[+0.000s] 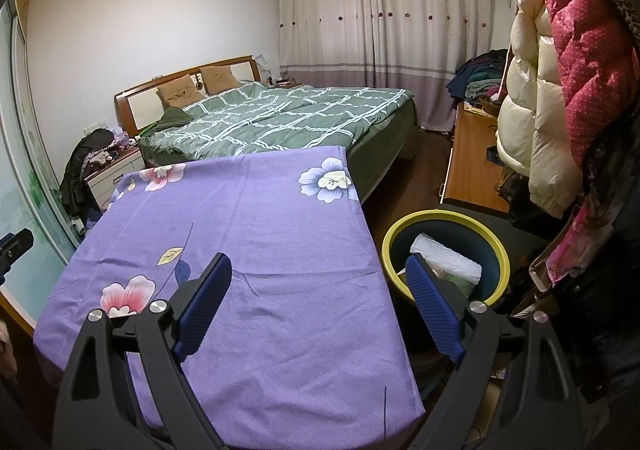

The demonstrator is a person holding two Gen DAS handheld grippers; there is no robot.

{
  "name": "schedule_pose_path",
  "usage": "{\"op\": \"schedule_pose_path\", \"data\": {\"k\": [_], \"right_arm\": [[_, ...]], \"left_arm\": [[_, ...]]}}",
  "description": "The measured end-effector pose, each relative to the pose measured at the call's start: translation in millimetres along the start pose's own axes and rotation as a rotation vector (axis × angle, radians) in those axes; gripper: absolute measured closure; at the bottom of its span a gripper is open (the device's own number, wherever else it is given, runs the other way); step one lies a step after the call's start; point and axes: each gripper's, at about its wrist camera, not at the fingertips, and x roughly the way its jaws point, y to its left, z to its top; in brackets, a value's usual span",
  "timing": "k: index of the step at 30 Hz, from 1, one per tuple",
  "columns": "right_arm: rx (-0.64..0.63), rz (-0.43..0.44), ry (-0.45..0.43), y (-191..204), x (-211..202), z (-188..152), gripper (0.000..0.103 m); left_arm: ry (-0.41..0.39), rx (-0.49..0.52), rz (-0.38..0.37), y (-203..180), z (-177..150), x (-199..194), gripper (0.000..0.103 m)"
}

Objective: Collect trash

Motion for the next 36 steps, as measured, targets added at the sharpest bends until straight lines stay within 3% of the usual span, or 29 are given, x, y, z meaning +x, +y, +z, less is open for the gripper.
{"op": "schedule_pose_path", "data": {"k": [36], "right_arm": [[0.003, 0.002, 0.015, 4, 9, 2, 0.018]], "left_arm": [[-0.001, -0.025, 0.033, 15, -1, 9, 0.005]]}}
